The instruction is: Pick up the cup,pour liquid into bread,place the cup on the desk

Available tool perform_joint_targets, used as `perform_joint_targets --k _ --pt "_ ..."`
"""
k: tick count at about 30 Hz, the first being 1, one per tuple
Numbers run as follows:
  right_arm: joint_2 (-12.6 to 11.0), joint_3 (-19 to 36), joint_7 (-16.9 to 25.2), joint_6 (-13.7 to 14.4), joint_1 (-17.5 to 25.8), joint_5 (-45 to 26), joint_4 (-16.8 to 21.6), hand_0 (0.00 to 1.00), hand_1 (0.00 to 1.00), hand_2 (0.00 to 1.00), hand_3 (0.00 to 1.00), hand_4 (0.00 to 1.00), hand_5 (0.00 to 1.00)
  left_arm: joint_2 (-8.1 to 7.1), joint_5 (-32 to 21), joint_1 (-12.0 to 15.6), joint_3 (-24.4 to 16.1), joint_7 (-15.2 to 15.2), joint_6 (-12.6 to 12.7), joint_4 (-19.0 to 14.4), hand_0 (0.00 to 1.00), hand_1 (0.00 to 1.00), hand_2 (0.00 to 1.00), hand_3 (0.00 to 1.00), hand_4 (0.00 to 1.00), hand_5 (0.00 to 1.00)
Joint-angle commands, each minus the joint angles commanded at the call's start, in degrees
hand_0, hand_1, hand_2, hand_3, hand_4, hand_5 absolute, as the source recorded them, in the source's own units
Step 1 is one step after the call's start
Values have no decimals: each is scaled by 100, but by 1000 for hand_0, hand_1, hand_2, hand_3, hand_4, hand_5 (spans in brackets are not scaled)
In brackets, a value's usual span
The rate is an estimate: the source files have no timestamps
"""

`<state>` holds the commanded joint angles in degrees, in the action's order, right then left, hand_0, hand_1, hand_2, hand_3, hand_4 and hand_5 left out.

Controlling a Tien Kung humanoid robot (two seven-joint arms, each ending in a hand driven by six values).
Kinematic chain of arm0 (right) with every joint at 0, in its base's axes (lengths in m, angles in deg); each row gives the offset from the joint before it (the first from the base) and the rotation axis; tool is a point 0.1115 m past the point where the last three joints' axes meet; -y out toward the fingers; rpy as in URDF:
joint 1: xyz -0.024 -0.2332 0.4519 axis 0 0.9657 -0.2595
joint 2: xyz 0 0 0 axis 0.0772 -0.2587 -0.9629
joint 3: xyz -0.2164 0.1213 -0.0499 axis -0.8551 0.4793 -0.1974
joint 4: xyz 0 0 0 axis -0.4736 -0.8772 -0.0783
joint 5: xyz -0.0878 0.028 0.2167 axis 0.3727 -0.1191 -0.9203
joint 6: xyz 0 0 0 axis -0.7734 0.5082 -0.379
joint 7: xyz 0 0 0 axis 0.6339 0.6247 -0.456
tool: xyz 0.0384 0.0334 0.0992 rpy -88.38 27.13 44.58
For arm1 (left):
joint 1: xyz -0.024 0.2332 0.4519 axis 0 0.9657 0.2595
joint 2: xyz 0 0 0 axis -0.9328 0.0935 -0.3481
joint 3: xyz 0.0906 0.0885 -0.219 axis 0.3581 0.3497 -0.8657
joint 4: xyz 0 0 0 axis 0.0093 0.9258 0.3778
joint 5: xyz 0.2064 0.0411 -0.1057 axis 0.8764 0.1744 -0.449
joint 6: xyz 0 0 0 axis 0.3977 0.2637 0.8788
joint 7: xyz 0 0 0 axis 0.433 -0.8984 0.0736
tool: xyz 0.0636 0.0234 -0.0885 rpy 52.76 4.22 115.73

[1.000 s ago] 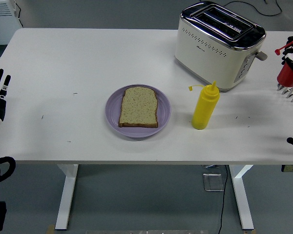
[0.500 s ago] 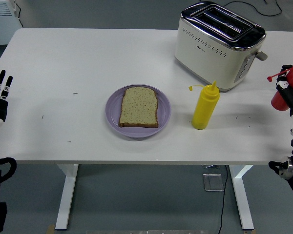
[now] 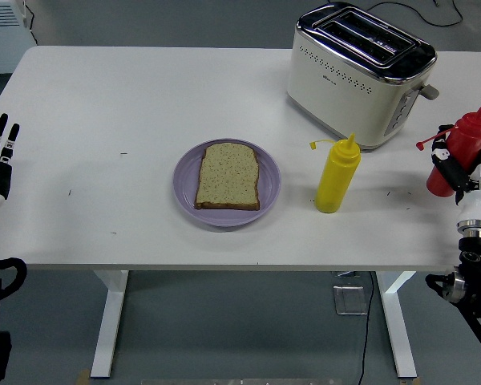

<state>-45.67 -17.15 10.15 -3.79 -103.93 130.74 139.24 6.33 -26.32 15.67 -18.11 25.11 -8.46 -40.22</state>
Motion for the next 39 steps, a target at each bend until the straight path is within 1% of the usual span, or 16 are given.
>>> perform_joint_targets --k 17,29,39 --pt "189 -736 0 -4 -254 -257 -62 250 211 297 367 307 338 2 2 1 -13 -2 -2 -4 794 754 758 712 509 990" --pt "201 -883 0 -18 -293 -321 -159 252 212 299 368 305 339 -1 4 4 -26 -1 -2 -4 794 754 758 712 509 990" --pt "242 -1005 0 -45 -356 -372 -314 252 212 299 367 306 342 4 5 8 -22 -2 -3 -2 794 754 758 712 508 989"
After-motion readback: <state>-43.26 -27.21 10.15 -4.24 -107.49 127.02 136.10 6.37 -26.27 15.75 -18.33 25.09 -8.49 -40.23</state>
